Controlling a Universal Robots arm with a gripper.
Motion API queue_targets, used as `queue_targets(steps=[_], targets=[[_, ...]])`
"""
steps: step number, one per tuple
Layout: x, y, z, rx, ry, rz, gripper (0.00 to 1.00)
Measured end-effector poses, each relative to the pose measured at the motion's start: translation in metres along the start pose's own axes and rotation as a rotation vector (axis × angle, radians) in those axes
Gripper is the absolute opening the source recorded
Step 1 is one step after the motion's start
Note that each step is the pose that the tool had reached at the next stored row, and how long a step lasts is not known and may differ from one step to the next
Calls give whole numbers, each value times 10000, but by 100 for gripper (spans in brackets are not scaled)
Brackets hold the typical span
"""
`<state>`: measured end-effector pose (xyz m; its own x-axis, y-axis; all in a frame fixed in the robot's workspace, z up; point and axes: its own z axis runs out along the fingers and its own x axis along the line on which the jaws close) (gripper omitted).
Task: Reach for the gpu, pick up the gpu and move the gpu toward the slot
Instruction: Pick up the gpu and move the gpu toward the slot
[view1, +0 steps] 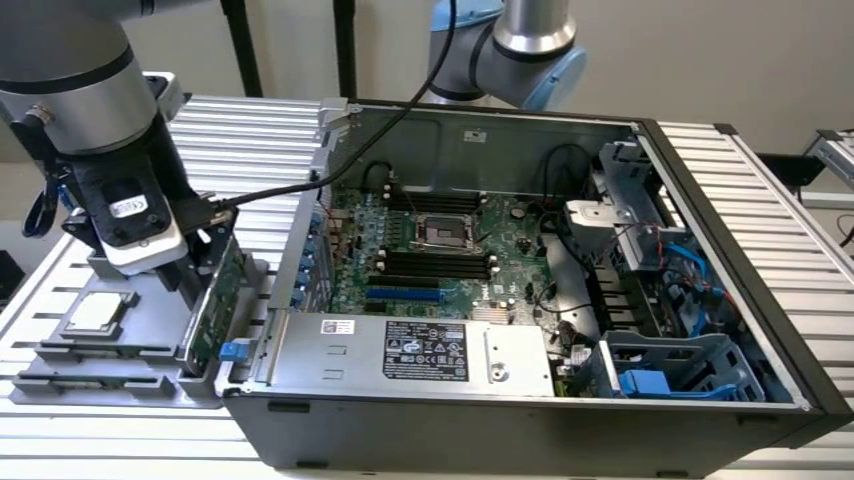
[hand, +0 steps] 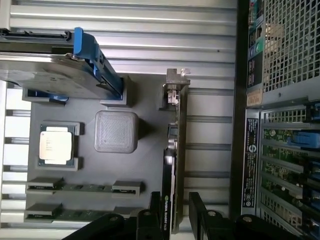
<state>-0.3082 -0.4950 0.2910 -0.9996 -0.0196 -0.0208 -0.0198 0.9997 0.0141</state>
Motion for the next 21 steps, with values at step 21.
queue_targets(steps=[21], targets=[[34, 132, 373, 114, -68, -17, 36]])
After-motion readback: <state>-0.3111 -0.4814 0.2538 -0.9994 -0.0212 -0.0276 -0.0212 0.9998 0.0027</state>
